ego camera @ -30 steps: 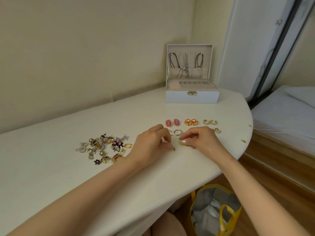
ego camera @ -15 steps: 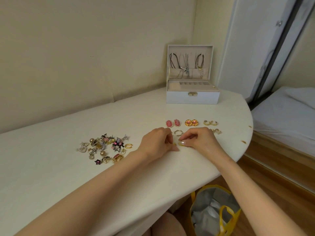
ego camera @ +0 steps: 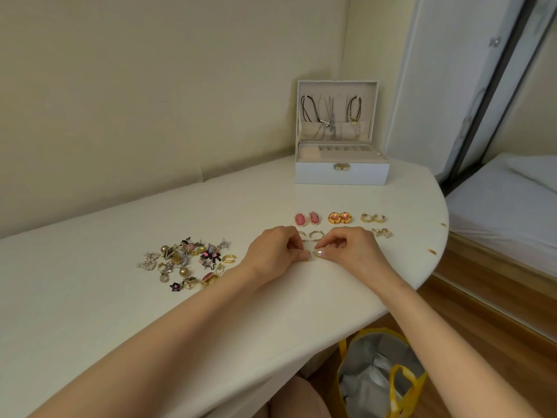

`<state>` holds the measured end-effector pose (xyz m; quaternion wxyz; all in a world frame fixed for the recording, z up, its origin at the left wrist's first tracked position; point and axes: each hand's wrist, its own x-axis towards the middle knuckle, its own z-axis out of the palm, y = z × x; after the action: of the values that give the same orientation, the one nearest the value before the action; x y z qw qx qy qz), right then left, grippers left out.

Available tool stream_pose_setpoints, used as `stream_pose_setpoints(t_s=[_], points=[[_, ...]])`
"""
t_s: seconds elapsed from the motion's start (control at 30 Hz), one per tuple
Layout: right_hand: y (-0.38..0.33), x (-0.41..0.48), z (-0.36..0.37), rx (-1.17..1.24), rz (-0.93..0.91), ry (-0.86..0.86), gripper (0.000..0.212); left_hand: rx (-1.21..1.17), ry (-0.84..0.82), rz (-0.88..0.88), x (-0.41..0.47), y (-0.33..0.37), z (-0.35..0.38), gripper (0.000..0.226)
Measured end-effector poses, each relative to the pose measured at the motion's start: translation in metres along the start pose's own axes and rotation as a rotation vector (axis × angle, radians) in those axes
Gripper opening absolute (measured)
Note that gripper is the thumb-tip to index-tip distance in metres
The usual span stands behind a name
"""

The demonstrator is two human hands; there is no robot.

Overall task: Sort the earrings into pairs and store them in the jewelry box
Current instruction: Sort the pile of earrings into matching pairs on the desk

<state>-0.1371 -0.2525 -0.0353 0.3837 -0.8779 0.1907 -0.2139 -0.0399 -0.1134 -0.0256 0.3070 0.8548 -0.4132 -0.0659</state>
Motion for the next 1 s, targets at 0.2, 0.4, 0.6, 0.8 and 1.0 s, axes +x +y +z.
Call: stream_pose_setpoints(t_s=[0.2,0.4,0.6,0.8,1.0], points=[[-0.003,-0.002,0.002,-0.07,-0.005,0.022,0.008,0.045,0.021,0.06,-0.014,-0.007,-0.017,0.005],[-0.004,-0.001,0.003,0.039,0.111,0.051,0.015,0.074,0.096,0.047,-0.036,-0.024,-0.052,0.006],[-0.009,-0.002,0.004,-0.07,0.137,0.06,0.011,0.065,0.177,-0.026,-0.053,-0.044,-0.087,0.006],[-0.011,-0.005,0.005,-0.078,0.152,0.076,0.015,0.066,0.17,-0.1,-0.069,-0.059,-0.113,0.008],[-0.024,-0.009,0.003,-0.212,0.045,0.175,0.008,0.083,-0.002,-0.11,-0.081,-0.073,-0.124,0.011]])
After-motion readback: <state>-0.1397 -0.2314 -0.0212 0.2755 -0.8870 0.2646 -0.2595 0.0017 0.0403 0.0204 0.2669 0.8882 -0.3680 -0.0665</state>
